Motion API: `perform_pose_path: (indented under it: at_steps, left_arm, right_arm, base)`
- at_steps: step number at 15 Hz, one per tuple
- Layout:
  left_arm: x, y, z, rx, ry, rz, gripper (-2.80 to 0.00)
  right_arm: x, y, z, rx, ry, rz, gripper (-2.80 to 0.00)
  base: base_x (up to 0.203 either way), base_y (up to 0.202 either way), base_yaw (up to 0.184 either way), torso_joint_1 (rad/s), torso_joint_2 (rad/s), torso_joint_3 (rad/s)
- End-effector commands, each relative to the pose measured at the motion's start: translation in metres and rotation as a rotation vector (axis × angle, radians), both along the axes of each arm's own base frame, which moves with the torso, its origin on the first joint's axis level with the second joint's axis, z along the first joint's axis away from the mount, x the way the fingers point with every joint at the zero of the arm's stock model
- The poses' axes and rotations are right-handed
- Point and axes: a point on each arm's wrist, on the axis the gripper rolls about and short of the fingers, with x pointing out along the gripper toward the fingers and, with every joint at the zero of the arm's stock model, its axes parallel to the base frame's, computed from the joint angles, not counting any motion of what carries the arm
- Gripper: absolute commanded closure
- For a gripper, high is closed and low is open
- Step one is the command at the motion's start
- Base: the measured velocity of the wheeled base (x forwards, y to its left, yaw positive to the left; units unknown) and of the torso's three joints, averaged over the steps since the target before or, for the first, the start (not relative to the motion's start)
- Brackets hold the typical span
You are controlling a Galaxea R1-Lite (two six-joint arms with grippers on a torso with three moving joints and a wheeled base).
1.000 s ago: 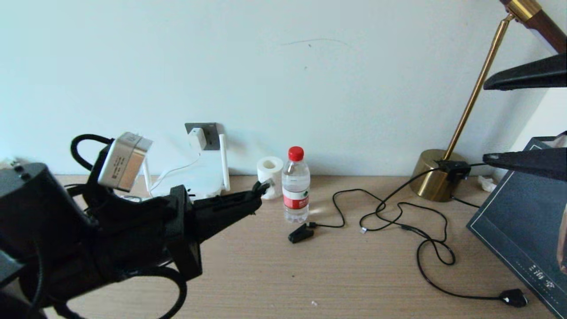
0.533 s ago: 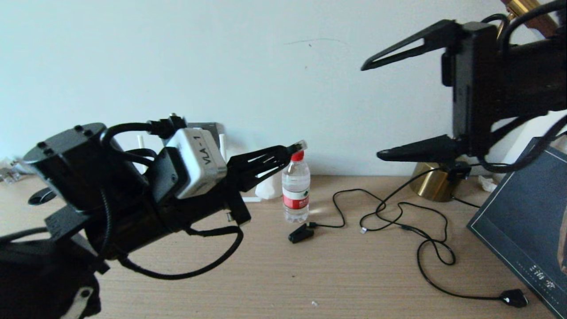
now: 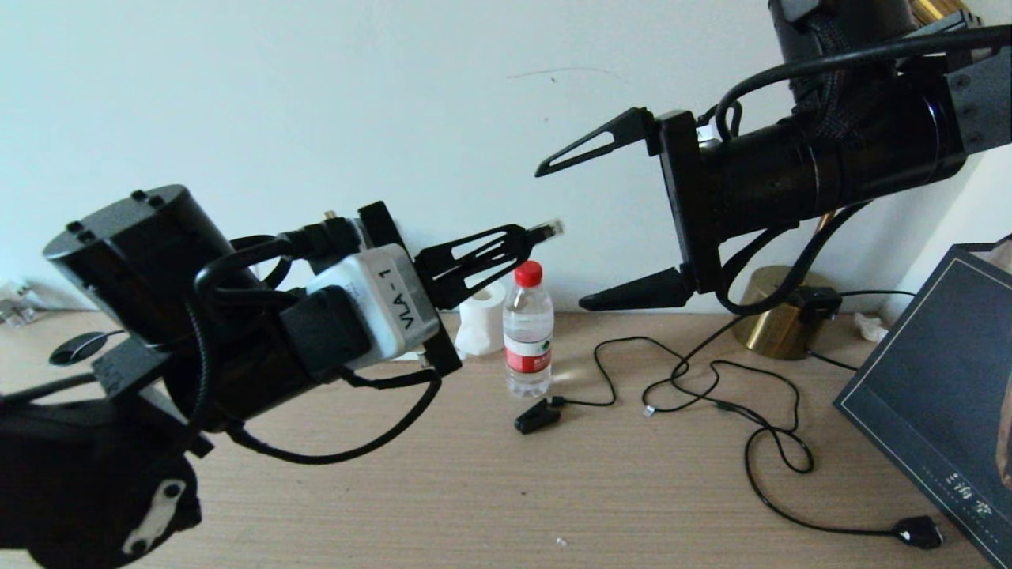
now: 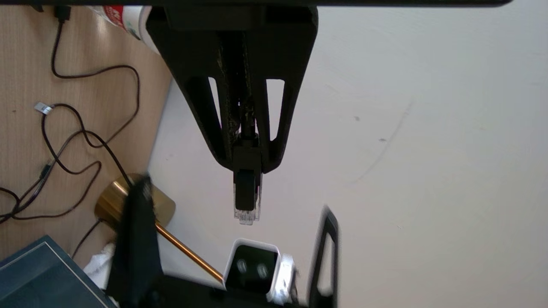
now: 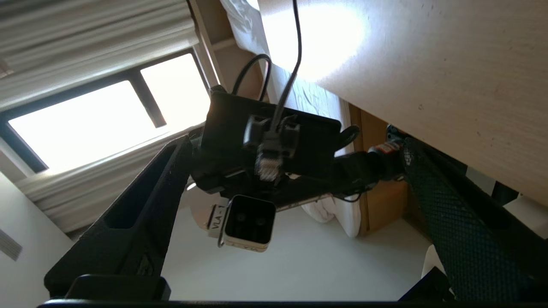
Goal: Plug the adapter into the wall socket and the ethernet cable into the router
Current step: Align cable and router interface
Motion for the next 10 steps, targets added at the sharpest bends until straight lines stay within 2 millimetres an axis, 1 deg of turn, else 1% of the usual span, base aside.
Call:
perform_pose_path:
  at_steps: [1,5,7,8,10]
  left_arm:
    - [-0.0053,0.0038,0.0051,-0.009,-0.024,0.000,0.00]
    - [-0.0067,0.0048,0.0032,-0.005,-0.018,0.000,0.00]
    - [-0.0068,0.0048,0.0029,-0.004,-0.017,0.000,0.00]
    - [-0.0078,0.0055,0.0024,-0.003,-0.015,0.000,0.00]
    - [-0.0103,0.0072,-0.0021,0.006,0.000,-0.001,0.00]
  right_arm:
    - [-0.0023,0.0057,-0.0015,-0.001,0.016,0.019,-2.80]
    - [-0.0112,0.0090,0.0028,0.005,0.005,0.041,-2.80]
    - [-0.0111,0.0099,0.0019,0.002,0.007,0.042,-2.80]
    - [-0.0110,0.0099,0.0016,0.001,0.009,0.042,0.00]
    - [-0.0113,0.0103,0.0019,0.001,0.006,0.042,0.00]
  base:
    - [0.000,0.000,0.000,0.000,0.00,0.000]
    - [0.000,0.000,0.000,0.000,0.00,0.000]
    - [0.000,0.000,0.000,0.000,0.00,0.000]
    - [0.000,0.000,0.000,0.000,0.00,0.000]
    - [0.000,0.000,0.000,0.000,0.00,0.000]
